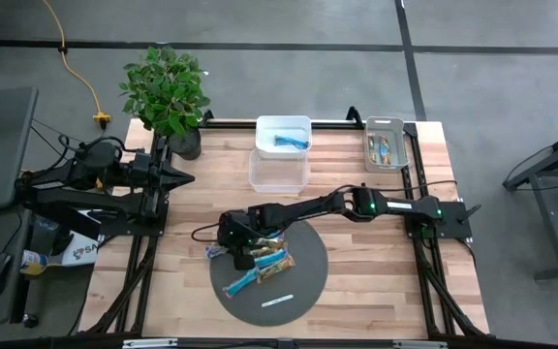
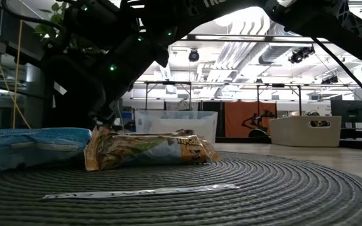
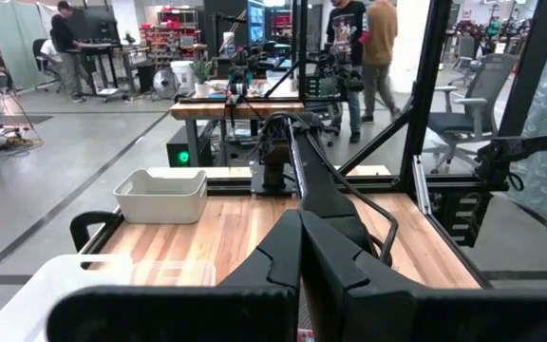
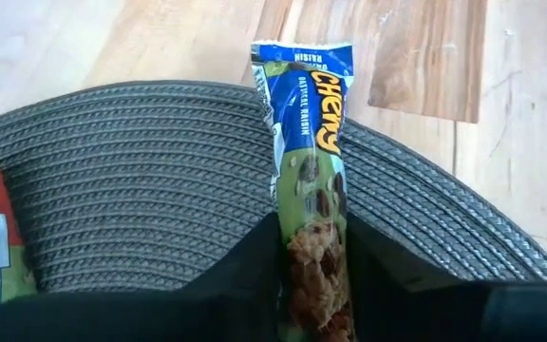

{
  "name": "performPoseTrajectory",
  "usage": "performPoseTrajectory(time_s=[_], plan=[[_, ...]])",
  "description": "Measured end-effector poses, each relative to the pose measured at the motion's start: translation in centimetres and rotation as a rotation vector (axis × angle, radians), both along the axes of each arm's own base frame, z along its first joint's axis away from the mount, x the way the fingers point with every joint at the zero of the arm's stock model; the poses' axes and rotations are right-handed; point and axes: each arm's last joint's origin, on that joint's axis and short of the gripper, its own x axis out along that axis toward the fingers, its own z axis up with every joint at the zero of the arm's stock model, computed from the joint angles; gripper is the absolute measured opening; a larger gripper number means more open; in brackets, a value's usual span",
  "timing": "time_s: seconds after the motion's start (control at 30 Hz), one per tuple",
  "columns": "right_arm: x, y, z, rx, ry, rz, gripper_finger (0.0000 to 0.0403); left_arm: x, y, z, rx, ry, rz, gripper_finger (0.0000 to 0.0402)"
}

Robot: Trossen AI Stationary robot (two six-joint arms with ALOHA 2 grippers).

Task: Pick and place Granola Bars by type
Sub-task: Put the blue granola bar into the white bin

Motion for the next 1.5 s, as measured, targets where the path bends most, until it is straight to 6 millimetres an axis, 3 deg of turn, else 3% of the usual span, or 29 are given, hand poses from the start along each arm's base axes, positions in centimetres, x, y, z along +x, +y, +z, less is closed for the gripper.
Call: performPoseTrajectory(time_s=[0.3, 0.53, 0.8, 1.07, 1.5], plan=[[0.2, 0.1, 0.9, 0.046, -0.038, 0.004, 0.0063, 0.0, 0.0, 0.0, 0.0, 0.0, 0.0, 0.0001], [0.4, 0.3, 3.8, 0.08, -0.11, 0.033, 0.0061, 0.0, 0.0, 0.0, 0.0, 0.0, 0.0, 0.0001], [0.0, 0.7, 9.0, 0.224, -0.197, 0.181, 0.0059, 0.0, 0.0, 0.0, 0.0, 0.001, 0.0, 0.0001], [-1.9, 1.4, 14.9, 0.391, -0.267, 0.363, 0.0054, 0.0, 0.0, 0.0, 0.0, 0.002, 0.0, 0.0001], [-6.3, 2.7, 26.1, 0.311, -0.611, 0.393, 0.0046, 0.1, 0.0, 0.0, 0.0, 0.005, 0.0, 0.0001]])
